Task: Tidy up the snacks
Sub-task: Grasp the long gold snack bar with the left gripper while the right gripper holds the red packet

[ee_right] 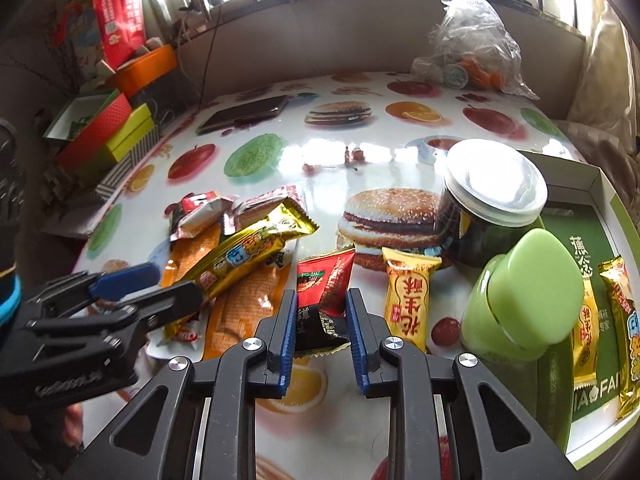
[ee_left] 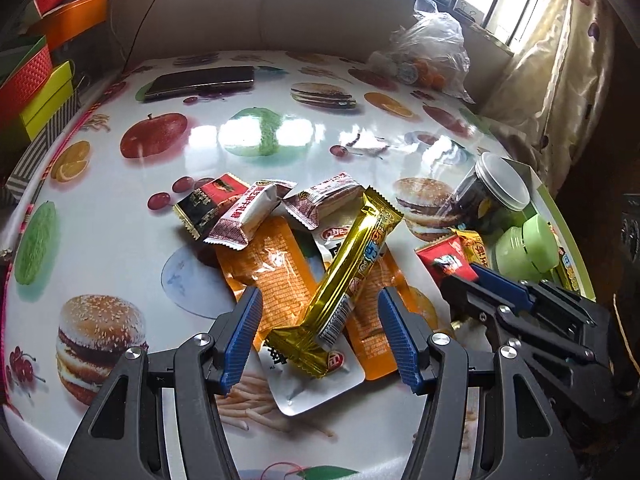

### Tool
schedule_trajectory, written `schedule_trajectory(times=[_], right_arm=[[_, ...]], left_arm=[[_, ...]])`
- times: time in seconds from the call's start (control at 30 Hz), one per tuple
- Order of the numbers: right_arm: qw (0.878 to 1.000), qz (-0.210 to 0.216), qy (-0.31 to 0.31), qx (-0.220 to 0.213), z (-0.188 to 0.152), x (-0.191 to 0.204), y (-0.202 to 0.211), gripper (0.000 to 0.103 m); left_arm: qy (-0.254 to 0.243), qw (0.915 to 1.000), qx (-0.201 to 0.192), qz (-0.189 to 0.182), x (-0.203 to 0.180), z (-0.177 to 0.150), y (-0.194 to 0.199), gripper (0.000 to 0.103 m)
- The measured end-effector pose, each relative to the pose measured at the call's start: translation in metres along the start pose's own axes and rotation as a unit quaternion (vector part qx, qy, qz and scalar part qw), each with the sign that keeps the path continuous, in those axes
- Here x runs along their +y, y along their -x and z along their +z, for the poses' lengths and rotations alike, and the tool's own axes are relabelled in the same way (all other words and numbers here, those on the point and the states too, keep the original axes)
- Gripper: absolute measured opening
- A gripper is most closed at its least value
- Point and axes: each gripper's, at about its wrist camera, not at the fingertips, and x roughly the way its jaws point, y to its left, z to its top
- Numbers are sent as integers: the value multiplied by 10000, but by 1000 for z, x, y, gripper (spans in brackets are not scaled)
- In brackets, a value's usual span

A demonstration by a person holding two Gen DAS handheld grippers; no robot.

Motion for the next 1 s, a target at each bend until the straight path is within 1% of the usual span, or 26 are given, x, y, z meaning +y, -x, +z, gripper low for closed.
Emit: schedule_trajectory(times=[0.07, 0.17, 0.23, 0.3, 0.37, 0.47, 0.57, 0.6, 0.63, 0.67, 0.73, 0.77, 0.9, 0.97, 1.0], right_arm=[[10000, 20, 29, 4, -3, 0, 3, 23], [10000, -3, 16, -16, -7, -3, 7, 23], [10000, -20, -6, -18, -9, -5, 9, 23], [10000, -39, -18, -17, -11, -8, 11, 23], [10000, -43, -68, 5, -14, -11, 12, 23], [9999, -22, -109, 13, -16, -15, 13, 23], [9999, -9, -135, 24, -17, -16, 13, 23], [9999, -2, -149, 30, -17, -17, 12, 23], [9999, 4, -159, 38, -17, -17, 12, 23], [9998, 10, -169, 41, -17, -17, 12, 23], [9998, 22, -185, 36, -17, -18, 11, 23], [9998, 22, -192, 34, -17, -18, 11, 23], [9998, 29, -219, 29, -17, -20, 11, 23], [9997, 32, -242, 38, -17, -21, 11, 23], [9997, 34, -251, 39, -17, -21, 11, 23]], left_arm=[[-91, 10000, -25, 16, -4, 3, -2, 61], [-106, 9999, 98, -80, -8, 8, -10, 61], [-272, 9996, 28, 112, -14, 9, -11, 61], [-392, 9992, 21, 84, -18, 10, -14, 61], [-367, 9992, 118, 68, -18, 12, -20, 61], [-364, 9992, 115, 126, -19, 14, -22, 61], [-354, 9993, 104, 82, -21, 14, -24, 60], [-367, 9992, 121, 97, -22, 15, -26, 59], [-391, 9991, 141, 116, -23, 15, -27, 54], [-408, 9990, 164, 116, -23, 15, -28, 52], [-416, 9989, 180, 123, -24, 14, -30, 50], [-412, 9989, 183, 144, -25, 13, -31, 46], [-402, 9988, 201, 184, -25, 14, -34, 41], [-399, 9989, 188, 188, -26, 14, -34, 35], [-399, 9989, 182, 174, -26, 14, -34, 33]])
